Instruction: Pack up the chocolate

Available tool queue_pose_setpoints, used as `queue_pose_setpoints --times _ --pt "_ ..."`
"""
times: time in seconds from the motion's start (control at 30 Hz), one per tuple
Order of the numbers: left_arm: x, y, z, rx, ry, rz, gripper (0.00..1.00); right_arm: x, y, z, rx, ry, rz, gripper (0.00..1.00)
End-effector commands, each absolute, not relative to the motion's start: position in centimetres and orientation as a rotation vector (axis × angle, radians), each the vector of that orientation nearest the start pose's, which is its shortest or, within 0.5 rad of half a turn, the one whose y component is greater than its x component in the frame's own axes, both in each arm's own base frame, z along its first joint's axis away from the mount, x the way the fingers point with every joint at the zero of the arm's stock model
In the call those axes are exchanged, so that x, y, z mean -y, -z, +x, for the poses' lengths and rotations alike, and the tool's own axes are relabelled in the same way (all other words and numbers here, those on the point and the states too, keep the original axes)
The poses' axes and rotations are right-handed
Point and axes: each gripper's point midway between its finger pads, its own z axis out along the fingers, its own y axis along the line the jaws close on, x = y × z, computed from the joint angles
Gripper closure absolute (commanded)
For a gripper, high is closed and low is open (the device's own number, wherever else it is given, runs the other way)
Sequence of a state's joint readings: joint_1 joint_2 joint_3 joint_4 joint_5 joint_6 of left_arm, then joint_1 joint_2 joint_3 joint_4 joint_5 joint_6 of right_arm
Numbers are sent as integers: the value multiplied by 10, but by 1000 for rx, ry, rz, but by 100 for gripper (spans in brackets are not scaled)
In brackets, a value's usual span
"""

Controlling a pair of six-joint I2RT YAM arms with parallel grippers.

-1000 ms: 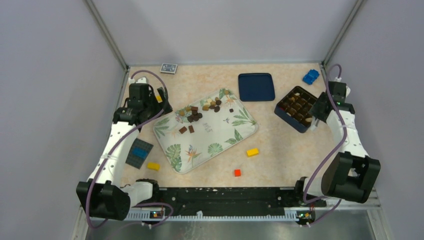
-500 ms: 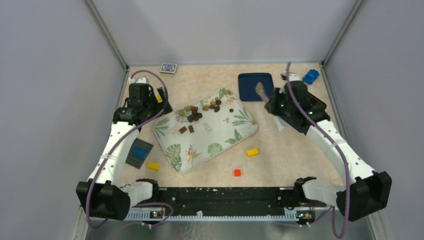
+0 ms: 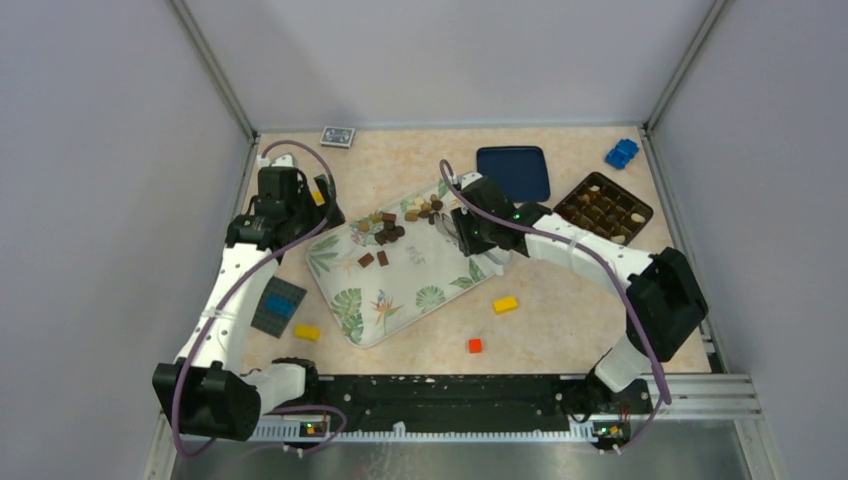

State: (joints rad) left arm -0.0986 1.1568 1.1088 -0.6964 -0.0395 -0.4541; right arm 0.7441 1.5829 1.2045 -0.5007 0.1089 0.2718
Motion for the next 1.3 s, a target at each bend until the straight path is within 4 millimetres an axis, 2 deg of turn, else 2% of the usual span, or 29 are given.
queue_pose_setpoints --times 0.0,0.57,0.93,1.07,1.27 --pt "41 -225 323 -2219 245 -437 1 -278 -154 328 -2296 -286 -528 65" --pt "43 -230 324 -2211 262 -435 1 -307 -131 336 -2273 -300 -605 57" --pt "43 -230 324 -2210 262 -436 1 -311 -120 342 -2272 -262 -625 54" --pt "44 -230 324 -2210 268 -436 1 -308 -117 342 -2277 -234 -623 57" --pt "43 -230 324 -2209 265 -435 1 -304 -131 337 -2262 -257 -601 72"
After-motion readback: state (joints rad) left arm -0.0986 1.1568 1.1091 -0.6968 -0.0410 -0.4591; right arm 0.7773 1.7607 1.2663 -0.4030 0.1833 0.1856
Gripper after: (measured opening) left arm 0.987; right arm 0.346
